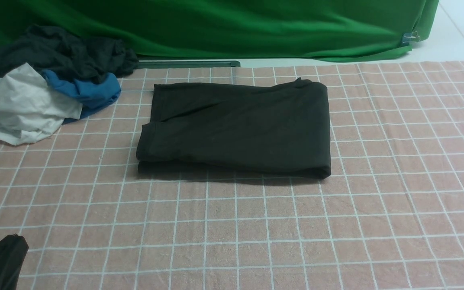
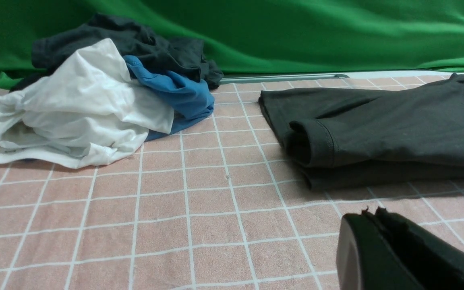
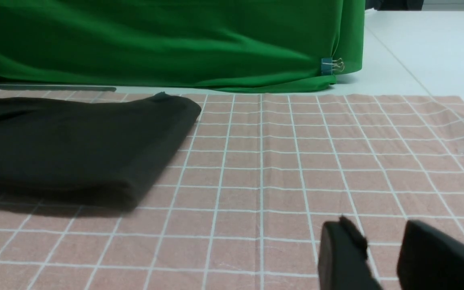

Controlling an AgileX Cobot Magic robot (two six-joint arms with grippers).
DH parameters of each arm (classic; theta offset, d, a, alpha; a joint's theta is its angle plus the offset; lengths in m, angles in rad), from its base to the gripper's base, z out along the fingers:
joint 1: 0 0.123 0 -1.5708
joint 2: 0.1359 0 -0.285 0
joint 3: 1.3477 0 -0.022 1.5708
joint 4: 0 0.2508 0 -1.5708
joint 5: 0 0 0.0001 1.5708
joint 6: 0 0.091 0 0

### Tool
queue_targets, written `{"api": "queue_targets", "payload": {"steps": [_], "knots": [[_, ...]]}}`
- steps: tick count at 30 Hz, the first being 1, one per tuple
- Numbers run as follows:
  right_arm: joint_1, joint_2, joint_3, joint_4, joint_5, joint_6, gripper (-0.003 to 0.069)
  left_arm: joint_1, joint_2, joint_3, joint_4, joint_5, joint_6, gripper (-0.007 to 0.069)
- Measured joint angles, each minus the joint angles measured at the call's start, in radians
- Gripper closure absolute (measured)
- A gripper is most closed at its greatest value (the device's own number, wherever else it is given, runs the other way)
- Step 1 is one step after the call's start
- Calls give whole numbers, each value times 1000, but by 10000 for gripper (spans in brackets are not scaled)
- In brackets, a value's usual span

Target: Fold a long-sleeved shirt over a pink coffee tablecloth.

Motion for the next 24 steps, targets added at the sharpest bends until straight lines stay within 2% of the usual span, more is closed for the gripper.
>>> {"api": "queue_targets", "payload": {"steps": [24], "knots": [[0,0,0,0,0,0,421,0,0,0,0,2,3,606]]}}
